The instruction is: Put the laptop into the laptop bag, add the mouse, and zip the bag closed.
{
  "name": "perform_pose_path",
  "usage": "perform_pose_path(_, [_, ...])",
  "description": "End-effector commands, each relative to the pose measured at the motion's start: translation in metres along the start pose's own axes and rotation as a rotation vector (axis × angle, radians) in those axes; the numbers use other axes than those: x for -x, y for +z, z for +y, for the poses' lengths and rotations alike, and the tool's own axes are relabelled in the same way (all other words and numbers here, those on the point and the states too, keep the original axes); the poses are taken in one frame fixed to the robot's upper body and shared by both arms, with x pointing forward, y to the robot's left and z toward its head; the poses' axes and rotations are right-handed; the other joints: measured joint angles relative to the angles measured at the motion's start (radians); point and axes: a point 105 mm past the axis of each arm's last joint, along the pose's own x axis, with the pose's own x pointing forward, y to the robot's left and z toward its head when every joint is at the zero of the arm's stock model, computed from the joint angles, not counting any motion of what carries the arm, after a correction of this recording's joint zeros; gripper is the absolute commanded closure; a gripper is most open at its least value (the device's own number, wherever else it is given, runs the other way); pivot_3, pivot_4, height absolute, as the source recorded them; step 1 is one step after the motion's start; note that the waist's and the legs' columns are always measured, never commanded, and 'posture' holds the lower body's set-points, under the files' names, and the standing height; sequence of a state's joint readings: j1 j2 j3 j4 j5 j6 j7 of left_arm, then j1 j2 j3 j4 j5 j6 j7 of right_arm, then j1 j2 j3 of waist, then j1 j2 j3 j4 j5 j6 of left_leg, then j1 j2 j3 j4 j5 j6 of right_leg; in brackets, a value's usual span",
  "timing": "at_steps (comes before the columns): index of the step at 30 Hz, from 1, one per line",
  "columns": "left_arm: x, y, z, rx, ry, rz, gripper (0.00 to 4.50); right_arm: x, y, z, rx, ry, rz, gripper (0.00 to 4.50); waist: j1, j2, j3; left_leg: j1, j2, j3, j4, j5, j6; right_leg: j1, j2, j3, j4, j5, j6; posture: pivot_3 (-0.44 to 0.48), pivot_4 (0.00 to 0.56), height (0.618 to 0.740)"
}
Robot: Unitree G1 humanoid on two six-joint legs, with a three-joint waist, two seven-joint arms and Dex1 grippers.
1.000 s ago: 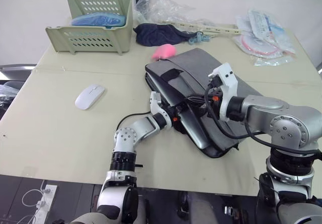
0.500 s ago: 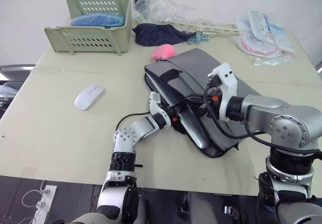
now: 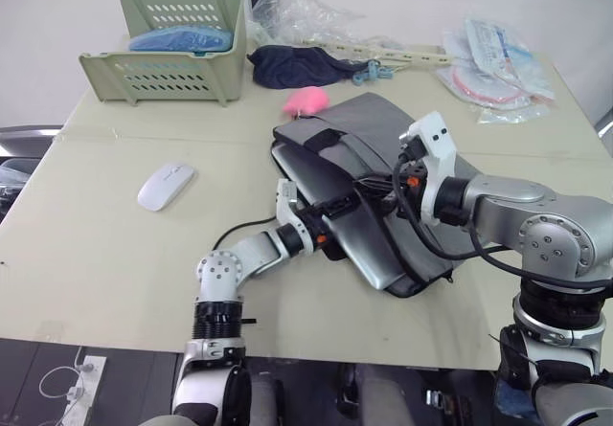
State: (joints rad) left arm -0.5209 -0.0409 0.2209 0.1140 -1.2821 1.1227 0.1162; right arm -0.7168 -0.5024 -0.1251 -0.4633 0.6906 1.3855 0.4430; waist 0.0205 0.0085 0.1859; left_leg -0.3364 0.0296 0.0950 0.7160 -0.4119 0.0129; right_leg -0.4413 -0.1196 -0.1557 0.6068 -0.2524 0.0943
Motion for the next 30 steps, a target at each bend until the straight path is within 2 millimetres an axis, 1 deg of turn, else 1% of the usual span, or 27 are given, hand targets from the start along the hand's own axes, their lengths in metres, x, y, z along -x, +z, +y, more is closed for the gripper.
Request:
perform_pose_path(1, [0.018,0.004,-0.008,-0.069,-0.028,0.015,0.01,0.005,0.009,-0.003,0.034,-0.006,-0.046,4.50,0.000,0.000,0.000,0.000,0.000,0.000,0.000,0.000,0.000,0.000,0.000,0.000,0.000,0.000,0.000,0.000,0.150,0.740])
perform_pose_path(3, [0.027,0.006,-0.012,-0.098,-0.045,0.027,0.01,0.004,0.008,-0.003,0.034,-0.004,-0.045,4.50,-0.001,0.000,0.000,0.000,0.000,0.000,0.000,0.000,0.000,0.000,0.000,0.000,0.000,0.000,0.000,0.000,0.150,0.740])
perform_pose_path(7, [0.045,0.002,-0.018,-0.161,-0.072,0.074,0.01,0.002,0.006,-0.003,0.035,0.004,-0.044,4.50,-0.002,0.000,0.000,0.000,0.000,0.000,0.000,0.000,0.000,0.000,0.000,0.000,0.000,0.000,0.000,0.000,0.150,0.740])
perform_pose_path(11, [0.064,-0.002,-0.017,-0.246,-0.049,0.123,0.01,0.002,0.004,-0.004,0.038,0.008,-0.042,4.50,0.000,0.000,0.000,0.000,0.000,0.000,0.000,0.000,0.000,0.000,0.000,0.000,0.000,0.000,0.000,0.000,0.150,0.740])
perform_pose_path(15, [0.087,0.009,-0.025,-0.343,-0.053,0.113,0.01,0.002,0.003,-0.005,0.040,0.012,-0.040,4.50,0.000,0.000,0.000,0.000,0.000,0.000,0.000,0.000,0.000,0.000,0.000,0.000,0.000,0.000,0.000,0.000,0.150,0.740])
perform_pose_path(17, [0.092,0.013,-0.026,-0.349,-0.064,0.096,0.01,0.002,0.003,-0.005,0.041,0.015,-0.041,4.50,0.000,0.000,0.000,0.000,0.000,0.000,0.000,0.000,0.000,-0.001,0.000,0.000,0.000,0.000,0.000,0.000,0.150,0.740])
perform_pose_path(21, [0.089,0.013,-0.021,-0.311,-0.072,0.077,0.01,0.001,0.004,-0.005,0.043,0.021,-0.045,4.50,0.002,0.000,0.000,0.000,0.000,0.000,0.000,0.000,0.000,-0.001,0.000,0.001,0.000,0.000,0.000,0.000,0.150,0.740])
perform_pose_path(26, [0.073,0.014,-0.007,-0.325,-0.037,0.023,0.01,0.000,0.005,-0.006,0.046,0.021,-0.048,4.50,0.001,0.000,0.000,0.000,0.000,0.001,0.000,0.000,0.000,-0.001,0.000,0.001,0.000,0.000,0.000,0.000,0.150,0.740])
perform_pose_path(27, [0.071,0.015,-0.004,-0.331,-0.019,0.010,0.25,0.000,0.005,-0.006,0.047,0.019,-0.047,4.50,0.000,0.000,0.000,0.000,0.000,0.001,0.000,0.000,0.000,-0.001,0.000,0.001,0.000,0.000,0.000,0.000,0.150,0.740])
perform_pose_path(29, [0.065,0.016,-0.003,-0.331,-0.028,0.001,0.75,0.001,0.005,-0.006,0.049,0.016,-0.046,4.50,0.000,0.000,0.000,0.000,0.000,0.001,0.000,0.000,0.000,-0.001,0.001,0.001,0.000,0.000,0.000,0.000,0.150,0.740])
perform_pose_path(30, [0.063,0.015,-0.004,-0.329,-0.034,0.001,1.18,0.001,0.005,-0.007,0.050,0.014,-0.045,4.50,0.000,0.000,0.000,0.000,0.000,0.001,0.000,0.000,0.000,-0.001,0.001,0.001,0.000,0.000,0.000,0.000,0.150,0.740])
